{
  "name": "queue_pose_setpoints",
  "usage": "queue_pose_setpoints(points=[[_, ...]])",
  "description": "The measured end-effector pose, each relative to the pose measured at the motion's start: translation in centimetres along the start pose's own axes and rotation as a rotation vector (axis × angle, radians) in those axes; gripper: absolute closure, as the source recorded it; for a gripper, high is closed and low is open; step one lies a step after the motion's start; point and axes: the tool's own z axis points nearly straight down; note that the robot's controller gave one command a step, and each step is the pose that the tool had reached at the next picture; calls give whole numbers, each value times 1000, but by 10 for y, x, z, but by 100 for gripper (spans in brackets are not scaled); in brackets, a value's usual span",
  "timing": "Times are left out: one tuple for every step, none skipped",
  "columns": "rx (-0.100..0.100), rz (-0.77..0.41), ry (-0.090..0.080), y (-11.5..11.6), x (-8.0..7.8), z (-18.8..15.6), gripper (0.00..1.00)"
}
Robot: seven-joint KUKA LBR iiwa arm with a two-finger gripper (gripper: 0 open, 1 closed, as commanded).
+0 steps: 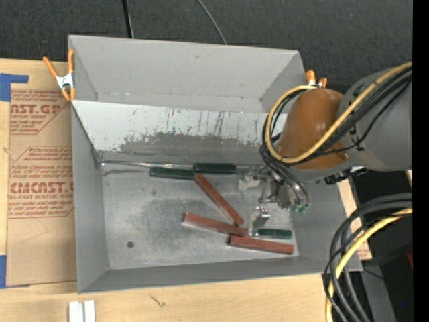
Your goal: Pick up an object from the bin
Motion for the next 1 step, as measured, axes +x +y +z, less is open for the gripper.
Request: queue_pose_setpoints(points=[[3, -121, -22, 15, 43, 44, 100]])
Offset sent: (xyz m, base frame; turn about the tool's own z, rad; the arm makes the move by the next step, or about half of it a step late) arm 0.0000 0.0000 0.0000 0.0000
